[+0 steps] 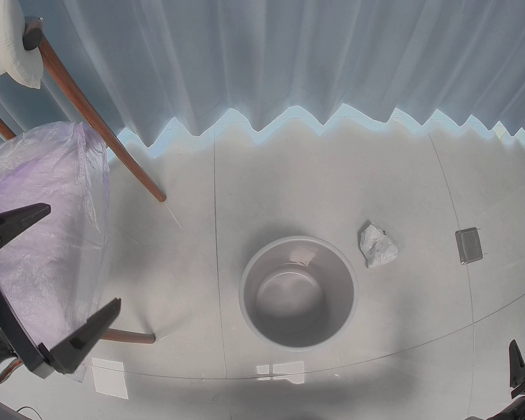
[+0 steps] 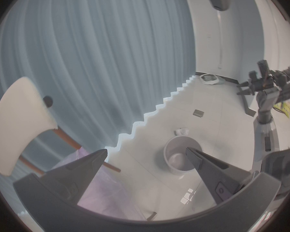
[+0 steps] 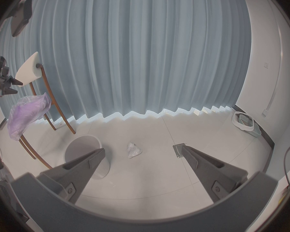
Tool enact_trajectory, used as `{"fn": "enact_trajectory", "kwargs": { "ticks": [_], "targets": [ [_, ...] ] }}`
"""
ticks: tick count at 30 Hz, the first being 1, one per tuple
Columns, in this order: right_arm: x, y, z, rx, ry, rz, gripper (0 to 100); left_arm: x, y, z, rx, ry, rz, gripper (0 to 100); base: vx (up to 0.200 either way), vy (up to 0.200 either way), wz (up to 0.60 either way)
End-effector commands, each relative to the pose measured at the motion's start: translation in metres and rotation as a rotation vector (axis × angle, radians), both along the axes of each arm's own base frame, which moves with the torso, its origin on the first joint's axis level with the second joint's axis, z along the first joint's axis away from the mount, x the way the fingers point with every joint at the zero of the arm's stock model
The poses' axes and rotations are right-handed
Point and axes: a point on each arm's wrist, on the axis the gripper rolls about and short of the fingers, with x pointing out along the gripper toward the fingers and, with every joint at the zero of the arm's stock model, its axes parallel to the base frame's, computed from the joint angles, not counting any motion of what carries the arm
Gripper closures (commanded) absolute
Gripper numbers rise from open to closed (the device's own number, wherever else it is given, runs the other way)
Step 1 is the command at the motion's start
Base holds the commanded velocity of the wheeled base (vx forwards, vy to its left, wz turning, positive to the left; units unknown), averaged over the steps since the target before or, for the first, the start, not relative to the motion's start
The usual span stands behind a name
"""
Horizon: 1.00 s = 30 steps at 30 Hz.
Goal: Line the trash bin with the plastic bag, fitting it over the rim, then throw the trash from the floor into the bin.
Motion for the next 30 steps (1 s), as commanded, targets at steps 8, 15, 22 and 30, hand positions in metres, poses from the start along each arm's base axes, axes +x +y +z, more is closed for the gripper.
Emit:
{"fn": "enact_trajectory", "kwargs": {
  "ticks": [8, 15, 22, 30],
  "targets": [
    [0.000, 0.000, -0.005, 0.000, 0.001, 0.000, 0, 0.021, 0.011, -0.012, -0.098, 0.058, 0.359, 0, 0.000, 0.000, 0.00],
    [0.000, 0.000, -0.005, 0.000, 0.001, 0.000, 0, 0.023, 0.013, -0.019, -0.095, 0.070, 0.396, 0, 0.000, 0.000, 0.00],
    [0.000, 0.000, -0.005, 0.000, 0.001, 0.000, 0, 0.028, 0.017, -0.020, -0.092, 0.082, 0.424, 0, 0.000, 0.000, 0.00],
    [0.000, 0.000, -0.005, 0.001, 0.000, -0.001, 0, 0.048, 0.012, -0.023, -0.048, 0.114, 0.488, 0, 0.000, 0.000, 0.00]
  ]
}}
